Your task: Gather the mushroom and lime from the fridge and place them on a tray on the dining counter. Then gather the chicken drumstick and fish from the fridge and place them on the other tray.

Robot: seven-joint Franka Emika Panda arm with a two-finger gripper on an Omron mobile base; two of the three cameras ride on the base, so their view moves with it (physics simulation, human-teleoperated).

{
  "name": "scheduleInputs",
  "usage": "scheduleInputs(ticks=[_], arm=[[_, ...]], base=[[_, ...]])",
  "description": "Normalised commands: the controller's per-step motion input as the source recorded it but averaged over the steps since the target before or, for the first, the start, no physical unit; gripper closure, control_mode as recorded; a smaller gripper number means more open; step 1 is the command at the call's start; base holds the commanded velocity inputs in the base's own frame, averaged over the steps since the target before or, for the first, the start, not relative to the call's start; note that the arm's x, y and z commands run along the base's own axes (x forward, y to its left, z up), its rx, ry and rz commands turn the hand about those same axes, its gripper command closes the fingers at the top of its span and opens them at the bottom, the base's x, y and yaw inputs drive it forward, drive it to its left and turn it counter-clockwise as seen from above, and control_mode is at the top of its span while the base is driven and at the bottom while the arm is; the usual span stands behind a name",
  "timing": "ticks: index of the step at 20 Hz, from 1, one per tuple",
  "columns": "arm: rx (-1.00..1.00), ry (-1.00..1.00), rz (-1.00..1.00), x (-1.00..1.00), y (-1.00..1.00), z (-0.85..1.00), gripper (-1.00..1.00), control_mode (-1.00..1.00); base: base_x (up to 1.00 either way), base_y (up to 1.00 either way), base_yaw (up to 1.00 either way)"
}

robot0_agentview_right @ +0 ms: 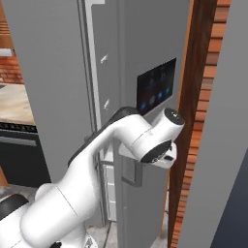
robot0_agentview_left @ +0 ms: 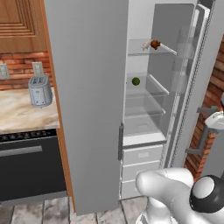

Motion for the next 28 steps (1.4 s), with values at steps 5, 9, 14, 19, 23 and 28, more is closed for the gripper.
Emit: scheduleInputs(ticks=[5,9,14,19,23,28], arm=[[0.00,0.00,-0.08,-0.70,-0.46,0.05,-1.00,-1.00],[0.00,0.00,-0.13,-0.70,-0.27,0.08,-1.00,-1.00],[0.00,-0.01,-0.29,-0.38,0.97,0.05,-1.00,-1.00],[0.00,0.00,-0.38,-0.05,1.00,0.04,-1.00,-1.00],[0.00,0.00,-0.29,0.18,1.00,0.05,-1.00,-1.00],[0.00,-0.02,-0.13,0.64,0.95,0.05,-1.00,-1.00]], base=[[0.00,0.00,0.00],[0.00,0.00,0.00],[0.00,0.00,0.00],[0.00,0.00,0.00],[0.00,0.00,0.00],[0.00,0.00,0.00]])
